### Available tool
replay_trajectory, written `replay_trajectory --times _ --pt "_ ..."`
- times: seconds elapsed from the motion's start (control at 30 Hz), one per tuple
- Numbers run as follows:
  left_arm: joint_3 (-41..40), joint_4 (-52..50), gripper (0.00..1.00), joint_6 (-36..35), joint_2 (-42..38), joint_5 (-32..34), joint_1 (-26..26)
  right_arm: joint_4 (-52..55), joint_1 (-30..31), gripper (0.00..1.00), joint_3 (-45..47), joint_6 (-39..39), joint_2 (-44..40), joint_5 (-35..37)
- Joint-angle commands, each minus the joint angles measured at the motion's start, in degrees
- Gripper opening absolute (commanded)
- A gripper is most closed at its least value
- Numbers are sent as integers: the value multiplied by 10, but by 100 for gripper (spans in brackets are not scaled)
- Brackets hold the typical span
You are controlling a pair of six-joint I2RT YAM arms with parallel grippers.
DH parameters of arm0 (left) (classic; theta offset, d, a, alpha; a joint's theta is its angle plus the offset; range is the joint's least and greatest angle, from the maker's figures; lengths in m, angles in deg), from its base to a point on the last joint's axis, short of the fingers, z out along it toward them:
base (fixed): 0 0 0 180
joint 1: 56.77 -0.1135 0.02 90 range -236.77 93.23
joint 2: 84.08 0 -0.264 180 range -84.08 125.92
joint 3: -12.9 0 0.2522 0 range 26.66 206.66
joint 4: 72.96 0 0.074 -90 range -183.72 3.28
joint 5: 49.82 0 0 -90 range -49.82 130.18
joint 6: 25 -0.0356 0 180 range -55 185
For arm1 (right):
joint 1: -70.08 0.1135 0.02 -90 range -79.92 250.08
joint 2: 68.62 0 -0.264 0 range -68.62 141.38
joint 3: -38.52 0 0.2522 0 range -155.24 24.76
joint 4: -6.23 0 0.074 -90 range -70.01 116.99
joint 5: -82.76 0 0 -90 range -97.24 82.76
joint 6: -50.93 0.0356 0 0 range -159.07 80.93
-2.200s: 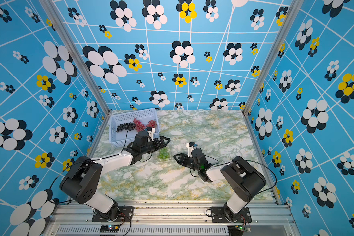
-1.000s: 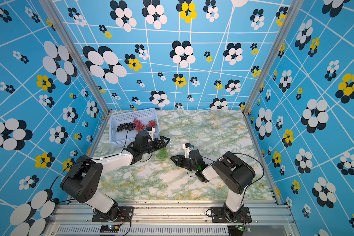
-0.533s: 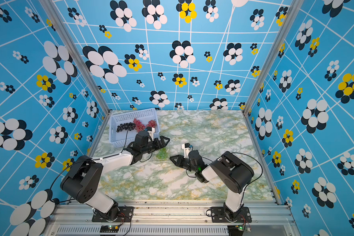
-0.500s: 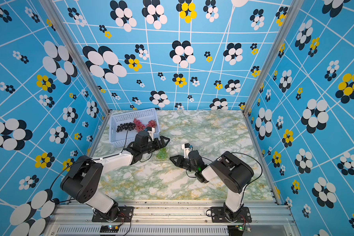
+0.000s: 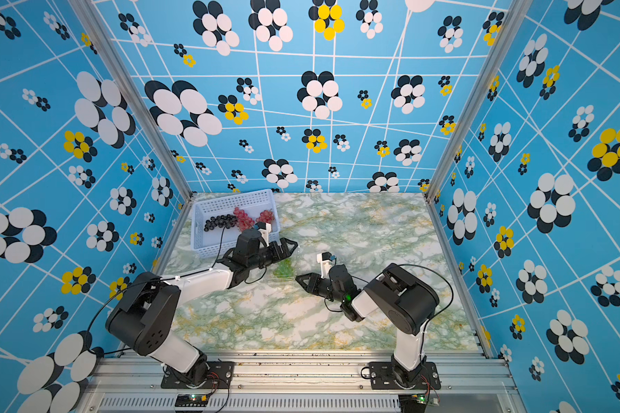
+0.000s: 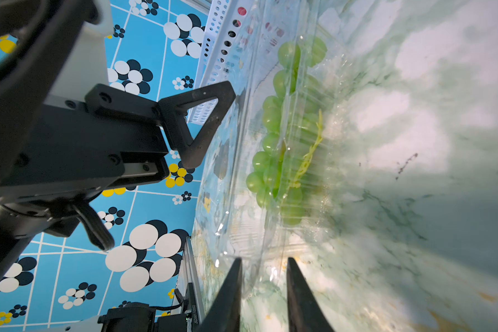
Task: Pack grapes into containers
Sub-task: Close the packing box at the center of the board.
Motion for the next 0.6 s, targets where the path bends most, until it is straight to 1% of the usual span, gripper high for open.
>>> replay_trajectory --times 0.0,0.23,0.57 --pt "-11 -27 100 -7 20 7 2 -17 6 22 -3 11 23 -1" --pt "-15 -25 100 -7 17 7 2 -34 7 21 -3 18 37 -1" --pt "-19 -22 100 -7 17 7 0 -21 10 15 -9 13 41 2"
